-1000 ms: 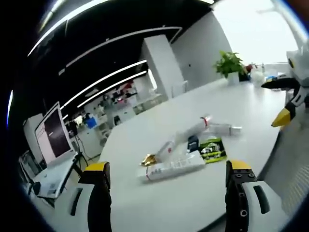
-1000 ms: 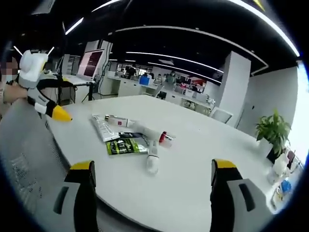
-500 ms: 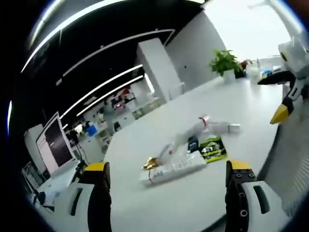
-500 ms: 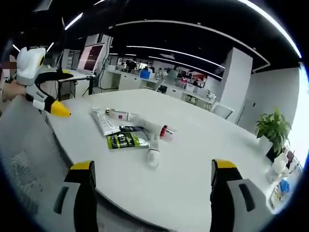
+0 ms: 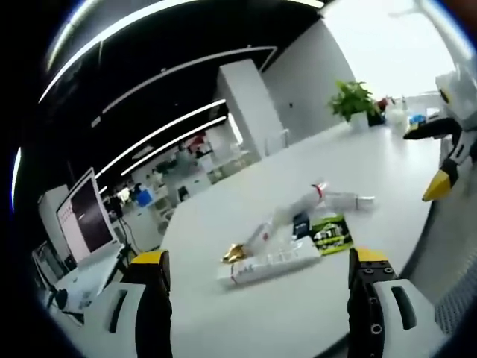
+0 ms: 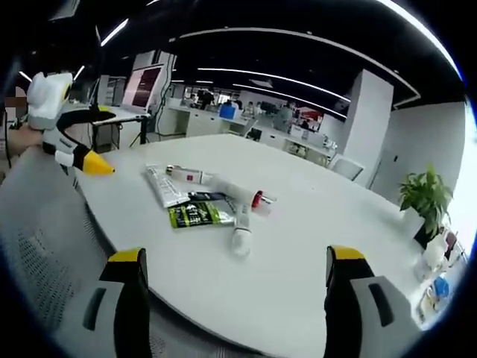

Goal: Arrange the skincare products in the storage area until every visible bottle or jar stands upright without overlapping.

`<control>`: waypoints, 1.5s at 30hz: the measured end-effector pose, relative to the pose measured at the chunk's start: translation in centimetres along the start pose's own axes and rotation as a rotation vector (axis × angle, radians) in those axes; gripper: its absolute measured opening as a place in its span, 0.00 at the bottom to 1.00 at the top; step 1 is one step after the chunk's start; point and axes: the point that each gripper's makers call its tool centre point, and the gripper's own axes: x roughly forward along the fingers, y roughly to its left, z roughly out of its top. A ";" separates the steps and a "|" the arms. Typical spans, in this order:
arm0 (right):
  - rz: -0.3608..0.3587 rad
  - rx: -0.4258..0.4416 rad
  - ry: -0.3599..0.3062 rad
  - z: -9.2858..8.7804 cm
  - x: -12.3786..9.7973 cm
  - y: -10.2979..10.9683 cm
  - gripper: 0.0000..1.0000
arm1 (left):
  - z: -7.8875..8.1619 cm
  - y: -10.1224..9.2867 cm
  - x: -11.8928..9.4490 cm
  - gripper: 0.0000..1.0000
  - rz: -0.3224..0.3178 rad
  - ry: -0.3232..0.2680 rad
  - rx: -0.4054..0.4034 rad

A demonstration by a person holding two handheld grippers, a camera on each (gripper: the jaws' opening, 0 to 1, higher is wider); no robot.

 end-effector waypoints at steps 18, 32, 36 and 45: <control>0.007 -0.005 0.032 -0.6 0.1 0.0 0.97 | -0.5 0.3 0.1 0.97 0.023 0.031 0.020; 0.001 -0.007 0.048 -0.8 0.2 -0.2 0.98 | -0.6 -0.1 0.2 0.97 0.000 0.041 0.026; 0.006 -0.007 0.056 -1.0 0.3 -0.2 0.98 | -0.4 0.0 0.1 0.97 -0.001 0.032 0.016; 0.012 -0.014 0.066 -1.1 0.3 -0.1 1.00 | -0.4 -0.3 0.1 0.97 -0.020 0.036 0.017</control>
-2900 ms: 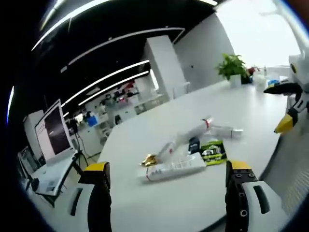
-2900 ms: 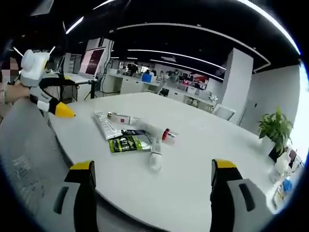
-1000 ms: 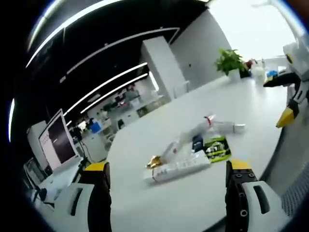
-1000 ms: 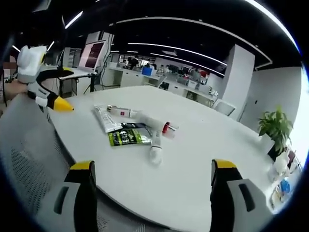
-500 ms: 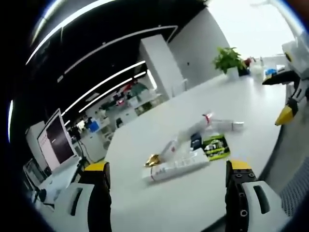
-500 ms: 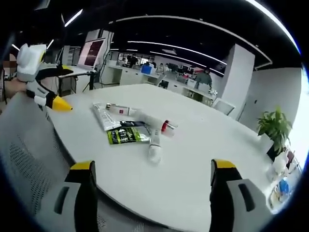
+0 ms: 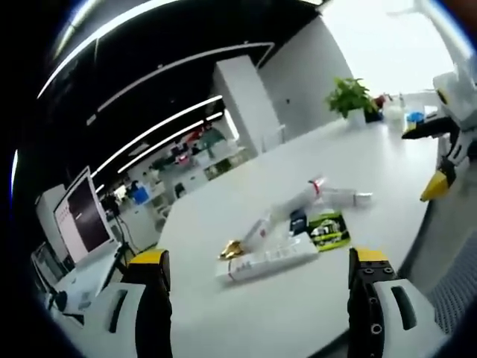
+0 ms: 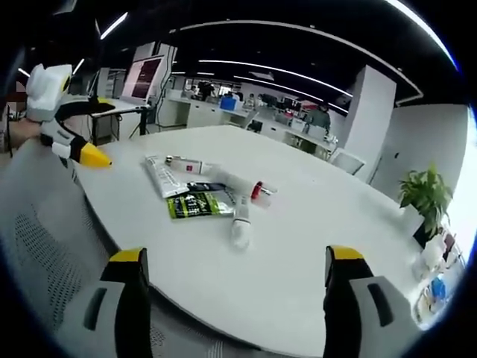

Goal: Arrange the skincare products in the storage area until every visible bottle or jar stands upright without overlapping.

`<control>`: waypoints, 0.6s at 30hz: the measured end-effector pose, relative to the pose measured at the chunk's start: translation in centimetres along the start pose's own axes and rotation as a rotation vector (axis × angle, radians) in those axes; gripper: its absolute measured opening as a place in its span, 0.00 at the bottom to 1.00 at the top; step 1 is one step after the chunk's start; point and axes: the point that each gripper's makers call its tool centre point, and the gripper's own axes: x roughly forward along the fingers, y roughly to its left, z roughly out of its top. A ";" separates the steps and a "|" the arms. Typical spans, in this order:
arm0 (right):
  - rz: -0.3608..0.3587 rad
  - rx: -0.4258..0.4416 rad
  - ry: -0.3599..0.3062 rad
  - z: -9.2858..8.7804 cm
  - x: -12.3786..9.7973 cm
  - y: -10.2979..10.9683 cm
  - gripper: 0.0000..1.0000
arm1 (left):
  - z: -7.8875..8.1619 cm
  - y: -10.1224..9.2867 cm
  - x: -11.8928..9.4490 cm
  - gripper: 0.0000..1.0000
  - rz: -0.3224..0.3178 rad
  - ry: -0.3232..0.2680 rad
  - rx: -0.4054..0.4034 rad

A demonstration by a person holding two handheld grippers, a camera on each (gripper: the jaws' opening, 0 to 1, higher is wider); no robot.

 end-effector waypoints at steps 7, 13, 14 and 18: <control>-0.007 -0.042 0.021 0.0 -0.2 0.0 0.99 | 0.1 0.0 -0.1 0.97 -0.005 -0.009 -0.021; 0.000 -0.111 0.061 -0.2 -0.4 0.1 1.00 | 0.2 0.1 -0.1 0.97 0.004 -0.014 -0.001; 0.006 -0.115 0.062 -0.1 -0.4 0.2 1.00 | 0.2 0.2 -0.1 0.97 0.007 -0.015 -0.001; 0.041 -0.153 0.074 0.4 -0.2 0.1 1.00 | 0.2 0.3 -0.1 0.97 0.016 -0.014 0.008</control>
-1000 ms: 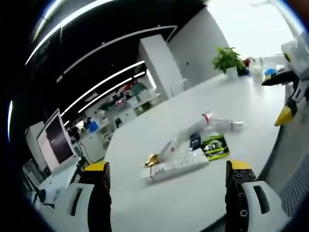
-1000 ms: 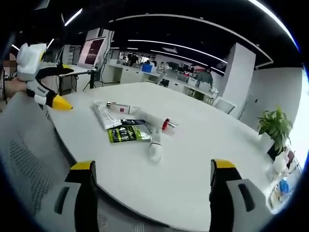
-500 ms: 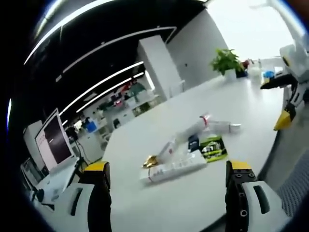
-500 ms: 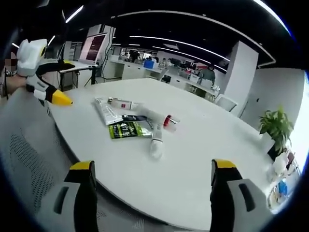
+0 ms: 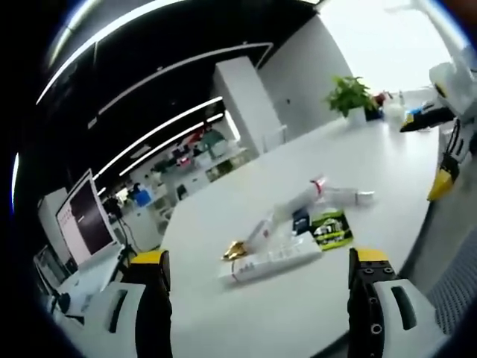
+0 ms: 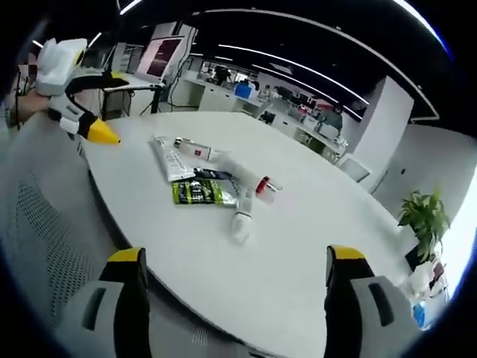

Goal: Arrange the skincare products in the storage area until every visible bottle or jar stands upright without overlapping.

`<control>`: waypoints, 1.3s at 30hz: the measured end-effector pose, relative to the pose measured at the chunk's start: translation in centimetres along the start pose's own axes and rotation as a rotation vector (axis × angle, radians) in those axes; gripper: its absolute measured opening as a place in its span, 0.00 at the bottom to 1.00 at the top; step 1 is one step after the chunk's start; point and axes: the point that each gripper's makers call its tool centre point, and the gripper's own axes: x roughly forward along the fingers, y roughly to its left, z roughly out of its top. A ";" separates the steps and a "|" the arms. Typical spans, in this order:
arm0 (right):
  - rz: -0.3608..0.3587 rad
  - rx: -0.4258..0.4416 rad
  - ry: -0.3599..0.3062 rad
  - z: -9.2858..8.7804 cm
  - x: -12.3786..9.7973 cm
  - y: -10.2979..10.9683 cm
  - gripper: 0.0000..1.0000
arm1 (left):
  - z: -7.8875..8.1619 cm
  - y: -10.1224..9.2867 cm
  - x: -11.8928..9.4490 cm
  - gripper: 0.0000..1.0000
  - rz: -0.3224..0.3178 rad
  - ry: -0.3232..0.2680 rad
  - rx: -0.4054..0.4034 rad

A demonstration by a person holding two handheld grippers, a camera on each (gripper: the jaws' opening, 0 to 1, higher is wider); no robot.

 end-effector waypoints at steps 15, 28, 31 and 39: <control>0.035 -0.103 -0.082 5.3 3.5 -4.9 1.00 | -0.1 0.0 -0.1 0.97 0.001 -0.003 0.036; 0.159 -0.123 -0.073 8.1 8.4 -5.1 0.99 | -0.1 0.1 -0.1 0.97 0.010 0.004 0.046; 0.191 -0.147 -0.063 8.2 9.5 -4.9 0.96 | -0.1 0.1 -0.1 0.97 0.014 0.004 0.048; 0.307 -0.173 -0.009 8.0 12.0 -3.7 0.81 | -0.2 0.1 0.0 0.97 0.014 0.009 0.055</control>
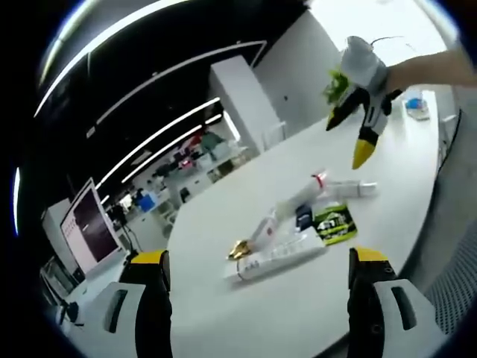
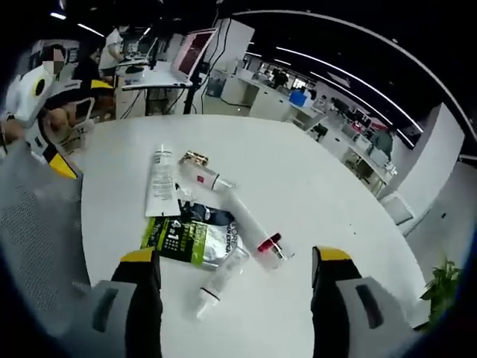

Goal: Arrange the skincare products in the storage area until every visible bottle or jar stands upright without overlapping.

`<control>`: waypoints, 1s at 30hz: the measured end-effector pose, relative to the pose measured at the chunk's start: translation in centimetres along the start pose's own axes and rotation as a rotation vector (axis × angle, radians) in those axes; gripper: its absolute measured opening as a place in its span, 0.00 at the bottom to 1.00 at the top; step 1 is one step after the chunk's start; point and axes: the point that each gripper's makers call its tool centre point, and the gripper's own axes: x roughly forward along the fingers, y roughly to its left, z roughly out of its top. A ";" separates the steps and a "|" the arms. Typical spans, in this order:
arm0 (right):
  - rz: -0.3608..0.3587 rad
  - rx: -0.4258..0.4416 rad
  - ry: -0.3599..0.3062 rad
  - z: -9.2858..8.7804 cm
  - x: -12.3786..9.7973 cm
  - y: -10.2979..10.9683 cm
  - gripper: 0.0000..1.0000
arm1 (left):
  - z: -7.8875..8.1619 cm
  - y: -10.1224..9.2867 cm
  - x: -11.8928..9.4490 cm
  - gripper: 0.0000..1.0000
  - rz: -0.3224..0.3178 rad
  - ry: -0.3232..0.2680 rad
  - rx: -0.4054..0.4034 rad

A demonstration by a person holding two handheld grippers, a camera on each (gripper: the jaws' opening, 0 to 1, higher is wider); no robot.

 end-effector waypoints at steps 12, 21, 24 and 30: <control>0.095 -0.072 0.064 -0.2 3.1 -1.3 0.54 | -0.1 0.1 0.0 0.97 0.005 0.009 0.003; 0.127 -0.112 0.134 -1.1 5.1 -2.7 0.52 | -0.4 0.1 0.1 0.97 0.004 0.018 0.007; 0.131 -0.137 0.163 -1.6 5.7 -3.4 0.52 | -0.4 0.1 0.1 0.97 0.002 0.020 0.007; 0.135 -0.138 0.193 -2.2 6.6 -5.1 0.52 | -0.6 0.1 0.2 0.97 -0.001 0.027 0.009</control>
